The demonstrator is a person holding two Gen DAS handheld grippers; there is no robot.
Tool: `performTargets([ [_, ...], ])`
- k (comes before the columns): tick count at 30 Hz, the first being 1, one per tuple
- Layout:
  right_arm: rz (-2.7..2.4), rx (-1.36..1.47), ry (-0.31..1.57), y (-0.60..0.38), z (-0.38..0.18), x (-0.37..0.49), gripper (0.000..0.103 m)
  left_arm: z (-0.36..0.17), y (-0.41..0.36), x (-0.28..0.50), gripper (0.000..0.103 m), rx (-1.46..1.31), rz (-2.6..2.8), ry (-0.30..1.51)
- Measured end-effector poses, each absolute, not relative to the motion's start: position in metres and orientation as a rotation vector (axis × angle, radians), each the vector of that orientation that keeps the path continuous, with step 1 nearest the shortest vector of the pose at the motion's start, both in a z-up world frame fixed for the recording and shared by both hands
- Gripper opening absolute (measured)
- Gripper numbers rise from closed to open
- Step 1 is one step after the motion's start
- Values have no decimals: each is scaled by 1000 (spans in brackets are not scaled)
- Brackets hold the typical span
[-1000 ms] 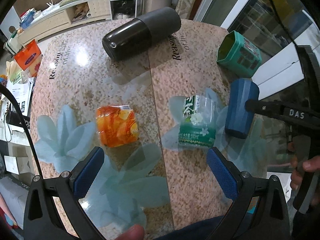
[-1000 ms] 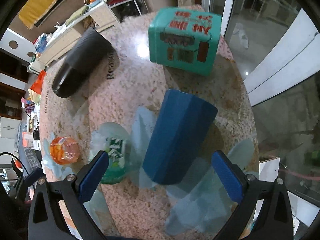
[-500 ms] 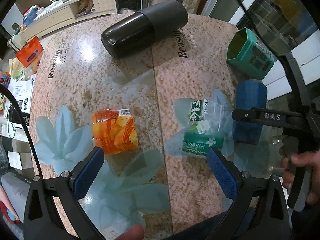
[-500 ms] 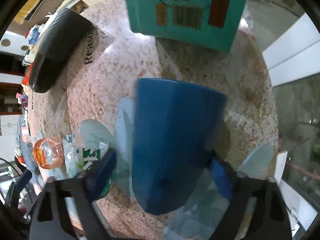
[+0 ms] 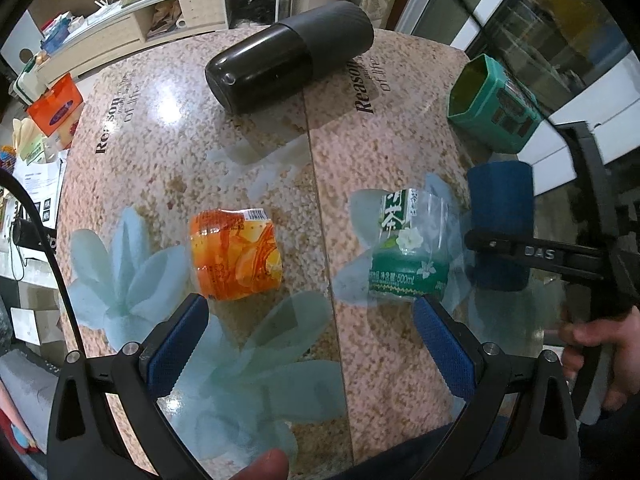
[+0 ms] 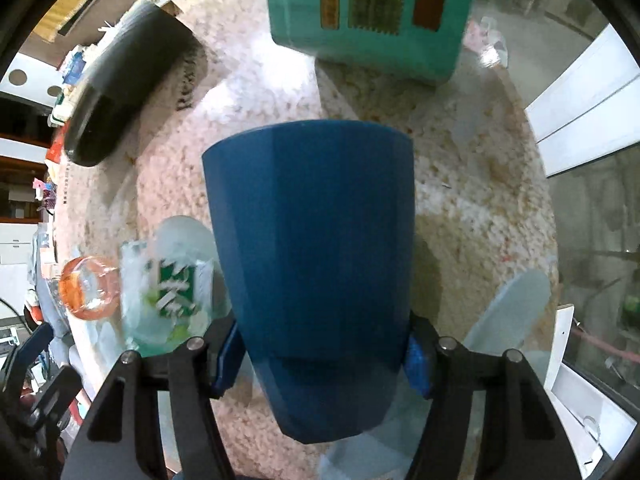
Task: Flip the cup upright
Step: 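Lift the blue cup with the right gripper and swing it toward the left gripper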
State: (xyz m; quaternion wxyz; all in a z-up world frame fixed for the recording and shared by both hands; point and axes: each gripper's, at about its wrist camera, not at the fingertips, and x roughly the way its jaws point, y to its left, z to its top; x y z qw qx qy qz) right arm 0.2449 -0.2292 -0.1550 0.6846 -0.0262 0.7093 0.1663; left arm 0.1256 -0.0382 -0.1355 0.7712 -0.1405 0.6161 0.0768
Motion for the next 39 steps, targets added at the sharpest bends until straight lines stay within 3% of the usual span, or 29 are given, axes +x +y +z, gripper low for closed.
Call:
performTargets([
  [15,390,-1,1439,-233,-62,150,63,-116,-31,75,103,-232,68,1296],
  [25,431,-26,1429,-183,-77,88,63,-115,-6,23,103,-202,58,1301],
  [39,449,-140,1551,-131,-155,65,63,-150,17,-16,103,-193,102,1365],
])
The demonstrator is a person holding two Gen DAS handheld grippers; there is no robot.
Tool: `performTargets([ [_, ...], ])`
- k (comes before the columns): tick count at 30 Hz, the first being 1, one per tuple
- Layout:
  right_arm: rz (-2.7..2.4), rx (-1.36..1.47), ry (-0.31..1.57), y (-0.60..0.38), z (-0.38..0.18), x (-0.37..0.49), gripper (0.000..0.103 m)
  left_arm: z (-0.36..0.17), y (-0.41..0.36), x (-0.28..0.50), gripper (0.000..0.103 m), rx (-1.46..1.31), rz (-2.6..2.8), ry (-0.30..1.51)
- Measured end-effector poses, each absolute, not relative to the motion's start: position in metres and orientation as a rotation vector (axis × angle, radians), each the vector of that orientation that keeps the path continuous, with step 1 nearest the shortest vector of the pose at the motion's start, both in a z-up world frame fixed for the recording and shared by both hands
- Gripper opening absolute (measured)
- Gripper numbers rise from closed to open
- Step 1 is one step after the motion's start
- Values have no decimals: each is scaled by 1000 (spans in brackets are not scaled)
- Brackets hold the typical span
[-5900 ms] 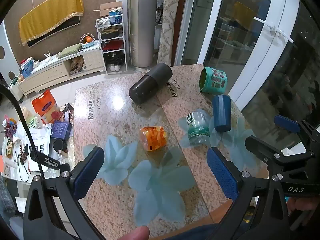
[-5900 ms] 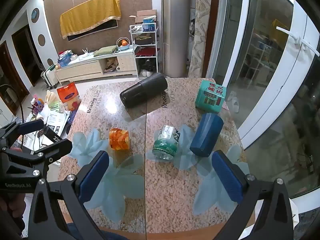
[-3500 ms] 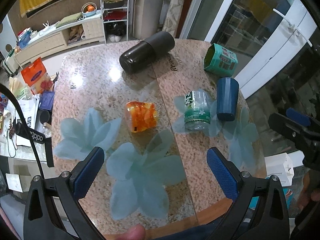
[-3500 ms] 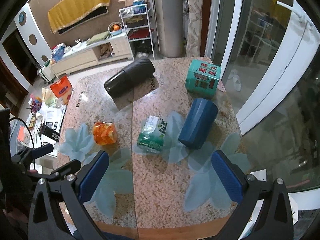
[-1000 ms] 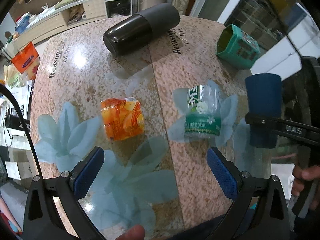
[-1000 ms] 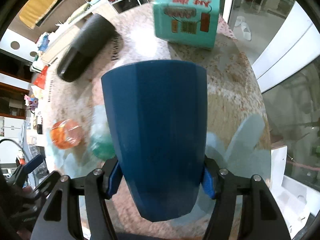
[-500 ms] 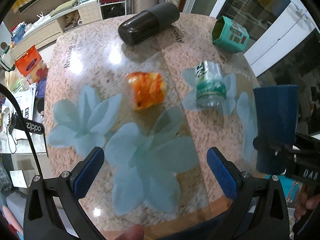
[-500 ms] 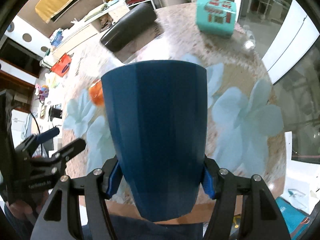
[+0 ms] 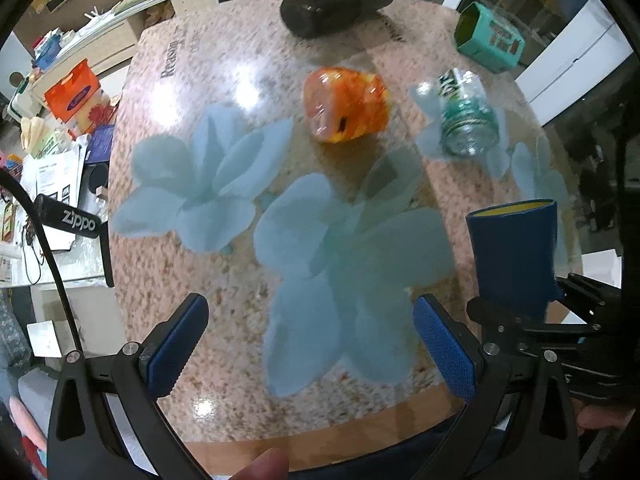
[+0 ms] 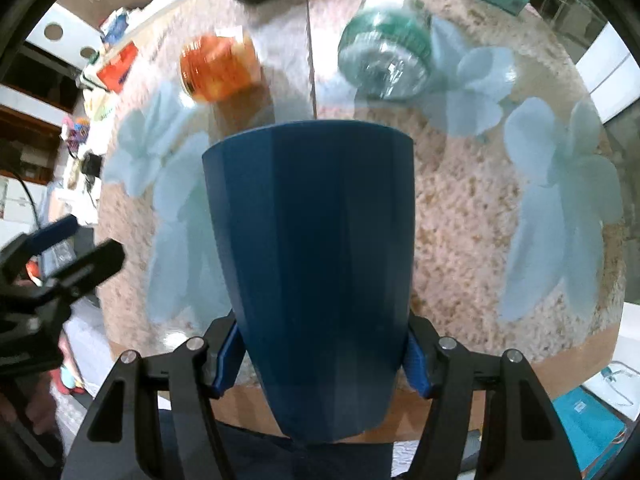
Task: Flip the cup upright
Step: 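Lift the blue cup with the right gripper and swing it toward the left gripper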
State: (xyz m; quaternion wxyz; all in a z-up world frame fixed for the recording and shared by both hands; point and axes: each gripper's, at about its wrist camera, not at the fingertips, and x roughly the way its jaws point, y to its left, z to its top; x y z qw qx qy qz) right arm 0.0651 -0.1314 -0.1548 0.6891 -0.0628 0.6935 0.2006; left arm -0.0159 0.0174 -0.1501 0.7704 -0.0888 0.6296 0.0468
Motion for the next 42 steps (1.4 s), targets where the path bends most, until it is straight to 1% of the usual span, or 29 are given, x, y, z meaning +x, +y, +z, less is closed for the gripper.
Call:
performTargets([
  [10,458,-199,1608,-117,-177,70,64,-172,28,-22,103,-213,126,1402],
  [17,454,-215,1603,-110,-174,74,63,-177,31,-24,103,-231,133,1409],
  [19,459,-211,1598,-98,-181,70,70,-178,31,-24,103,-235,133,1409],
  [20,464,-201,1598,-99,-181,68,78,-177,31,-25,103,-233,134,1411],
  [21,465,-197,1599,-105,-180,69,84,-176,31,-25,103,-231,134,1411],
  [22,459,-199,1595,-106,-180,70,86,-175,30,-25,103,-228,133,1408],
  [23,459,-199,1590,-107,-178,71,93,-174,30,-26,103,-227,131,1406],
  [24,455,-202,1586,-111,-176,72,96,-174,29,-27,103,-226,129,1406],
  [28,448,-201,1568,-114,-172,73,101,-172,28,-30,103,-219,125,1405],
  [42,426,-144,1511,-136,-138,74,102,-158,24,-35,103,-232,90,1390],
])
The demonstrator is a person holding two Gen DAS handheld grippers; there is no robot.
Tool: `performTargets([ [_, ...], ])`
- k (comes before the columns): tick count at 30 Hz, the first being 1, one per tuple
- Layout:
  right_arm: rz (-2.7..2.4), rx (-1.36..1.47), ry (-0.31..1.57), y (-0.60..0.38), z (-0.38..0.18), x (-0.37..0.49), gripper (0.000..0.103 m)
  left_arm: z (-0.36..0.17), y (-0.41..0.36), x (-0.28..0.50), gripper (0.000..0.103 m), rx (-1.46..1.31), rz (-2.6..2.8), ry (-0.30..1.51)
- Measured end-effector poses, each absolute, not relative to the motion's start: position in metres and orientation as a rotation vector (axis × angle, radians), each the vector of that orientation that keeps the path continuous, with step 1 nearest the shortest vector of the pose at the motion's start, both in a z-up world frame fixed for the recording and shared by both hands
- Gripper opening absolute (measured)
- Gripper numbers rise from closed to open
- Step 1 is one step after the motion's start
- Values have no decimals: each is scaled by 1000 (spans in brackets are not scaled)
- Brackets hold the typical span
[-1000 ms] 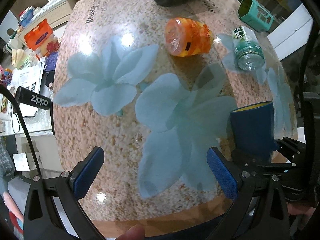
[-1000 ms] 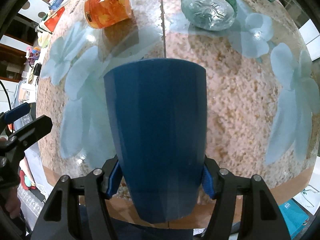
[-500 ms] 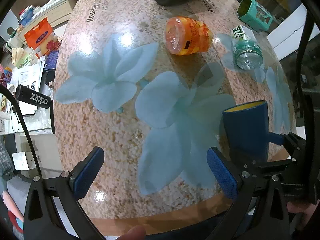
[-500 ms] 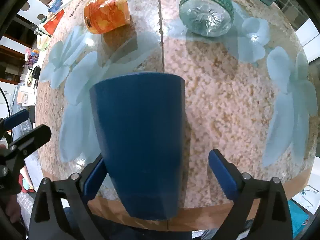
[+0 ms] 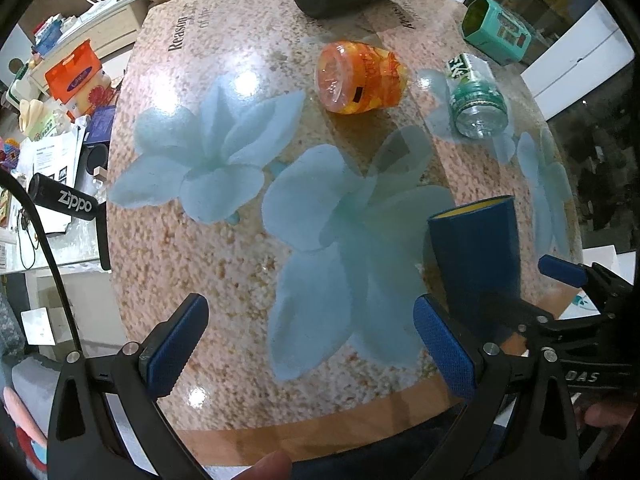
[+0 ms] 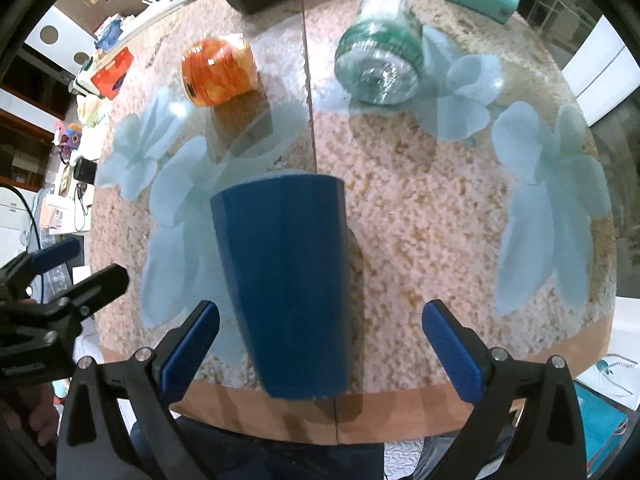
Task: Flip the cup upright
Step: 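Lift the blue cup with the right gripper and swing it toward the left gripper, then grasp the blue cup rim with the left gripper while the right gripper releases it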
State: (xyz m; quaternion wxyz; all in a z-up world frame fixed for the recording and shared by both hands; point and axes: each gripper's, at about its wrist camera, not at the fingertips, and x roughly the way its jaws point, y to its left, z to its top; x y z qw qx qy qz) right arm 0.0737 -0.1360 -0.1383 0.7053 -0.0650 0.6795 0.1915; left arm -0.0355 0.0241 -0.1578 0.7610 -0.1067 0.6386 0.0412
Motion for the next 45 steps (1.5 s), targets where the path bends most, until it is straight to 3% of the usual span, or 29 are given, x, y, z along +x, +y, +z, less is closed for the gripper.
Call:
performTargets([
  [9,422,-147,1315,-149,-52,77,102,-125,3,-34,103,-200,50,1356],
  [16,443,-181,1194,-155,-17,83,102,-98,-29,-24,103,-154,17,1316],
  [29,572,-296,1247,-184,-25,108,102,-120,-77,0,103,-289,78,1413],
  [45,707,-326,1334,-214,-61,145,102,-190,-83,44,103,-462,259,1506],
])
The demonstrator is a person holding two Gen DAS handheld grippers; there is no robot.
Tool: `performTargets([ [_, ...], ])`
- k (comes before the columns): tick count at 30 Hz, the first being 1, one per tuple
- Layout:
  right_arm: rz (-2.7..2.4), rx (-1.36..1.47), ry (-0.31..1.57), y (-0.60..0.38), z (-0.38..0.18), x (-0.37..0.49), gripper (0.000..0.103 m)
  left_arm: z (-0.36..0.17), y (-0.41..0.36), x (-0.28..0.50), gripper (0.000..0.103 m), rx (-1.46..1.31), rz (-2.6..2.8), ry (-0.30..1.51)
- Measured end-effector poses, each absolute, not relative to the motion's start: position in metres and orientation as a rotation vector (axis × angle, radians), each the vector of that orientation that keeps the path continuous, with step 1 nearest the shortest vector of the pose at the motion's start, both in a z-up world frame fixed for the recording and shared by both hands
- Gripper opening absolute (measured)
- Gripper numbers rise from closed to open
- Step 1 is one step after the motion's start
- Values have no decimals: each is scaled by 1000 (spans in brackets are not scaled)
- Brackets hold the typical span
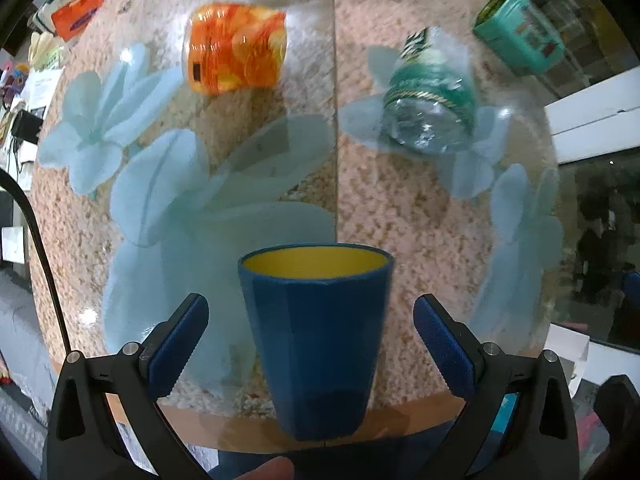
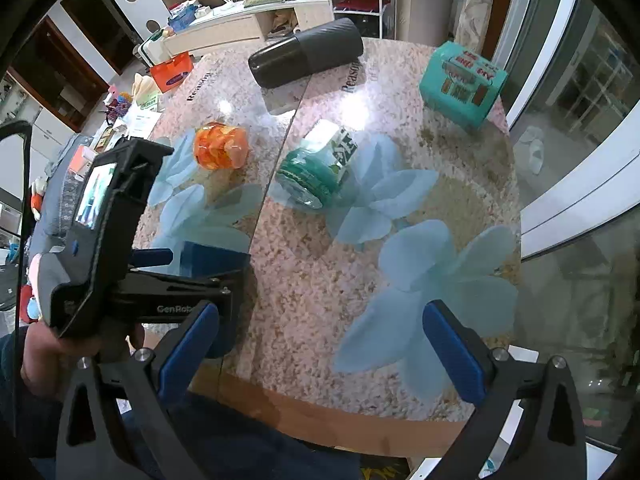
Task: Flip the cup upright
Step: 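Grasp the blue cup rim with the left gripper while the right gripper releases it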
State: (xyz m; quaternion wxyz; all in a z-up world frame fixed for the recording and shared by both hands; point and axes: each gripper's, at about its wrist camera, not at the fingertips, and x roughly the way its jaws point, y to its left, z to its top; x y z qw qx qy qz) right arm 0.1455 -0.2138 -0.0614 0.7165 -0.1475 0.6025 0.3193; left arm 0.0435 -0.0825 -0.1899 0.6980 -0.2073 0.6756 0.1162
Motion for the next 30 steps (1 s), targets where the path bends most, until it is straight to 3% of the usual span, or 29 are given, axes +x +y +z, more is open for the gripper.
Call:
performTargets([
  [9,730,-347,1369,-216,-74,155,102,-223,-77,49,102,-560,291,1562],
  [14,726,-350,1369,-219,-74,157,102,-222,-78,54,77,-507,306,1546],
  [30,730,-330,1358,-218,-72,153,102,-219,-77,38,77,-510,239,1439],
])
